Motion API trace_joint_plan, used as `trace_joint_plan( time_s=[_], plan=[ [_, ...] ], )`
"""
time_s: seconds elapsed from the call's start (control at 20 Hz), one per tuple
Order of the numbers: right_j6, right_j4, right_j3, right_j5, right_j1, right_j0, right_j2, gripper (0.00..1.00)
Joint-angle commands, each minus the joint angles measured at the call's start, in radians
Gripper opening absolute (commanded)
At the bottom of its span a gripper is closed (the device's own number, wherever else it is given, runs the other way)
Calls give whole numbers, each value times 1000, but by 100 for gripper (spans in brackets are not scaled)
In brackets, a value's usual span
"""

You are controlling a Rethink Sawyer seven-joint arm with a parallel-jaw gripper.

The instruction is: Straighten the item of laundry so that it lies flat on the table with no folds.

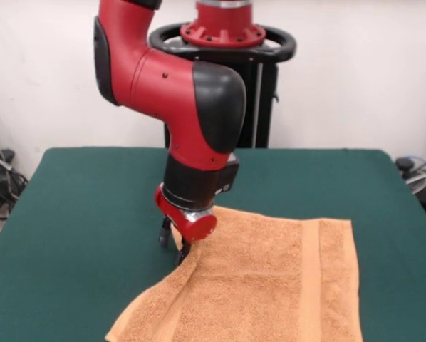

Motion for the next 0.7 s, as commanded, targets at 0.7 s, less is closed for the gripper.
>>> trace_joint_plan(
  time_s=[0.7],
  plan=[
    [53,-94,-109,72,78,191,-121,100]
  ],
)
